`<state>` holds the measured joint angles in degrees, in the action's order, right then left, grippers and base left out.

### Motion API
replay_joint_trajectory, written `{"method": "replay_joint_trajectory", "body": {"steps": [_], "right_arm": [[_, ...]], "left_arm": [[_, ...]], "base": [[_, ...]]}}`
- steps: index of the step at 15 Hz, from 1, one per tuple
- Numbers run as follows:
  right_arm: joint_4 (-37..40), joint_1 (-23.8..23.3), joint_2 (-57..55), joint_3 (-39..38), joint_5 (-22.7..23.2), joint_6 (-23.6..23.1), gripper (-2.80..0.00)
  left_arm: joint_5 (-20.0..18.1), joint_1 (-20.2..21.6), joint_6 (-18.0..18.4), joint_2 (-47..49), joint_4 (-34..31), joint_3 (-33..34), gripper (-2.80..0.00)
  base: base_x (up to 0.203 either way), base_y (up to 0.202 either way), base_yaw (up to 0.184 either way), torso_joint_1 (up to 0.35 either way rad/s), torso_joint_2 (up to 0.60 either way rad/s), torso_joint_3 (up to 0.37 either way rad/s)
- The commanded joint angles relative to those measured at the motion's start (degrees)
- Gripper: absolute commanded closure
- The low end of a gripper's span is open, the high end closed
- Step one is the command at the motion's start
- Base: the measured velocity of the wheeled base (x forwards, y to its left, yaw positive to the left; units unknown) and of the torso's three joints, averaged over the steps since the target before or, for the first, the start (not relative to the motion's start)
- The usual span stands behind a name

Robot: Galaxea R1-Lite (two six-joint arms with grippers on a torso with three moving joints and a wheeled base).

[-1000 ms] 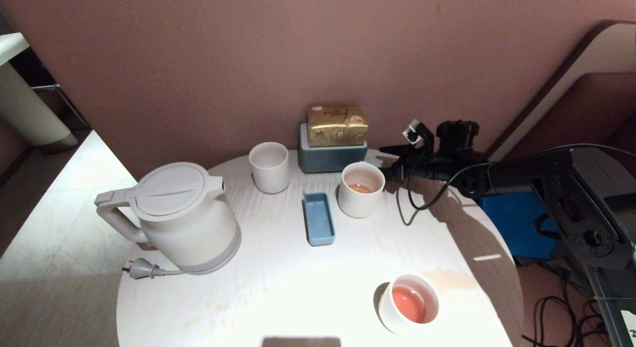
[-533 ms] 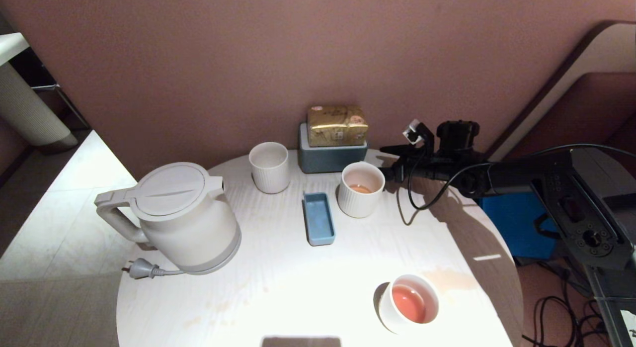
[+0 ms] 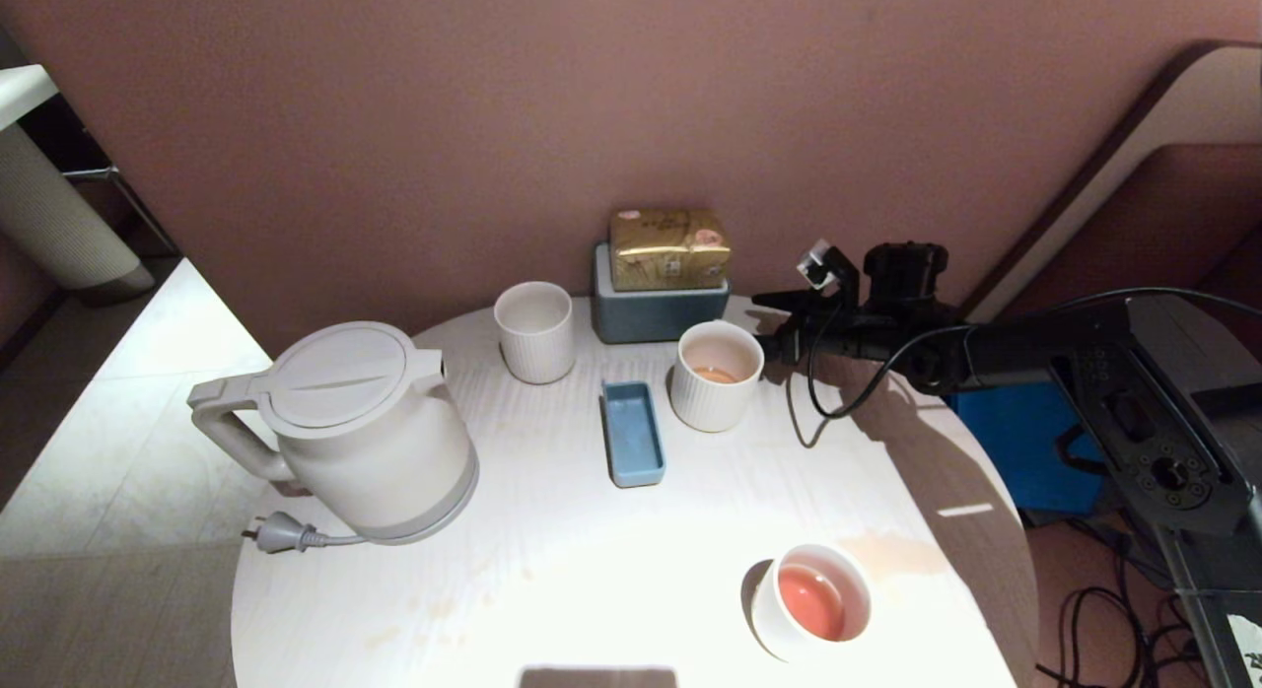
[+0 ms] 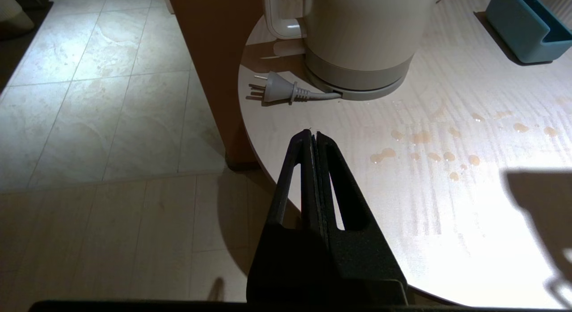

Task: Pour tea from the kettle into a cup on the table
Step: Pick up the cup

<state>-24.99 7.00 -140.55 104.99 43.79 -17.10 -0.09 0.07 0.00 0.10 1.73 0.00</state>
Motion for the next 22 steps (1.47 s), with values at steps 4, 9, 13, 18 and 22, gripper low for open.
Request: {"method": "replay_joint_trajectory", "body": {"steps": [4, 9, 13, 18, 22], "right_arm": [[-0.2, 0.3, -0.1, 0.0, 0.2, -0.1, -2.80], [-0.3, 1.1, 0.6, -2.3, 0.2, 0.0, -2.80], [-1.9, 1.4, 1.3, -4.8, 0.2, 0.0, -2.80], [-2.1, 1.4, 3.8, -10.1, 0.0, 0.2, -2.80], [-6.0, 1.4, 6.9, -17.4, -0.7, 0.3, -2.80]], "left_arm": [[0.0, 0.0, 0.0, 0.0, 0.0, 0.0, 0.00], [0.0, 0.0, 0.0, 0.0, 0.0, 0.0, 0.00], [0.0, 0.0, 0.0, 0.0, 0.0, 0.0, 0.00], [0.0, 0.0, 0.0, 0.0, 0.0, 0.0, 0.00], [0.0, 0.0, 0.0, 0.0, 0.0, 0.0, 0.00]], "base": [[0.000, 0.000, 0.000, 0.000, 0.00, 0.000], [0.000, 0.000, 0.000, 0.000, 0.00, 0.000], [0.000, 0.000, 0.000, 0.000, 0.00, 0.000], [0.000, 0.000, 0.000, 0.000, 0.00, 0.000], [0.000, 0.000, 0.000, 0.000, 0.00, 0.000]]}}
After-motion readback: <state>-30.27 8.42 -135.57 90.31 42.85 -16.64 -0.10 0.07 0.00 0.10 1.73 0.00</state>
